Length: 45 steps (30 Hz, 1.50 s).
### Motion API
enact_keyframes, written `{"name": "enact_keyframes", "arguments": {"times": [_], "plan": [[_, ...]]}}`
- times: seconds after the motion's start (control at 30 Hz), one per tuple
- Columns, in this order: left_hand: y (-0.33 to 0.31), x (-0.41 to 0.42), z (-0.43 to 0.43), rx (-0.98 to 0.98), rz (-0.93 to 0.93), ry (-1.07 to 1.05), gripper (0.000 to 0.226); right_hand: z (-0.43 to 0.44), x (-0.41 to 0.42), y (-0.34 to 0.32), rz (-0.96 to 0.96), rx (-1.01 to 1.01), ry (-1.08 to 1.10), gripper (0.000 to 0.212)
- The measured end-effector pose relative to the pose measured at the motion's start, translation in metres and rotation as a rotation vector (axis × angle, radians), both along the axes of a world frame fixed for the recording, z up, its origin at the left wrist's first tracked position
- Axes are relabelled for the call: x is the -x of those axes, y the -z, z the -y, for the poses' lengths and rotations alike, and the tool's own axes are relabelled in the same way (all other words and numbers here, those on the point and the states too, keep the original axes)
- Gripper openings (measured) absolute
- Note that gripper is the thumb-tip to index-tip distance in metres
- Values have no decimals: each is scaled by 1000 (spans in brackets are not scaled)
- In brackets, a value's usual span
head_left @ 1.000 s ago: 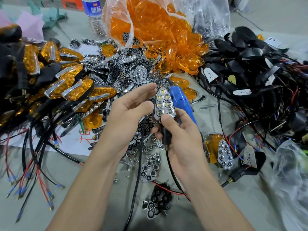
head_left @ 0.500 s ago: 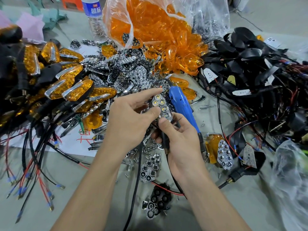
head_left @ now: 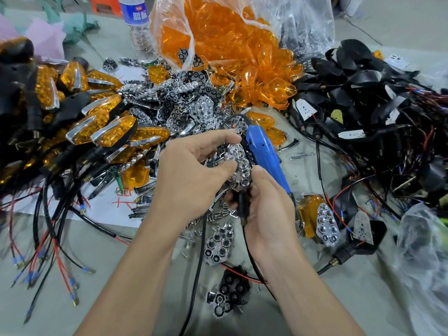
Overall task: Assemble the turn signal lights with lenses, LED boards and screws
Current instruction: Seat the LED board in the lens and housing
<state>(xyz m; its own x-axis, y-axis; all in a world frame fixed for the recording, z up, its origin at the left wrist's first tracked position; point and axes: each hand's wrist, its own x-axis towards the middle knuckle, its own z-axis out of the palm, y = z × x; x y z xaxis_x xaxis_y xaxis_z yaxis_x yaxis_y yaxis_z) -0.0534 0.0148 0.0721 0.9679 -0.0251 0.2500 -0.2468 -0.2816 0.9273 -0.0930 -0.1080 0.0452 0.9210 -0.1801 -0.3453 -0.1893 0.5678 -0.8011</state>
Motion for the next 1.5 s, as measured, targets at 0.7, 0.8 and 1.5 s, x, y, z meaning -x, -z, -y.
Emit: {"name": "enact_keyframes", "arguments": {"times": [0.7,0.8,1.5], "plan": [[-1,-14,-6,125,-249,-65,26,0,-4,-1,27,89,-57,21],[1,-19,-5,-23,-151,-14,30,2,-4,-2,52,132,-84,30],[14,-28,6,116,-202,-16,16,-1,-3,9,82,420,-154,14]]}}
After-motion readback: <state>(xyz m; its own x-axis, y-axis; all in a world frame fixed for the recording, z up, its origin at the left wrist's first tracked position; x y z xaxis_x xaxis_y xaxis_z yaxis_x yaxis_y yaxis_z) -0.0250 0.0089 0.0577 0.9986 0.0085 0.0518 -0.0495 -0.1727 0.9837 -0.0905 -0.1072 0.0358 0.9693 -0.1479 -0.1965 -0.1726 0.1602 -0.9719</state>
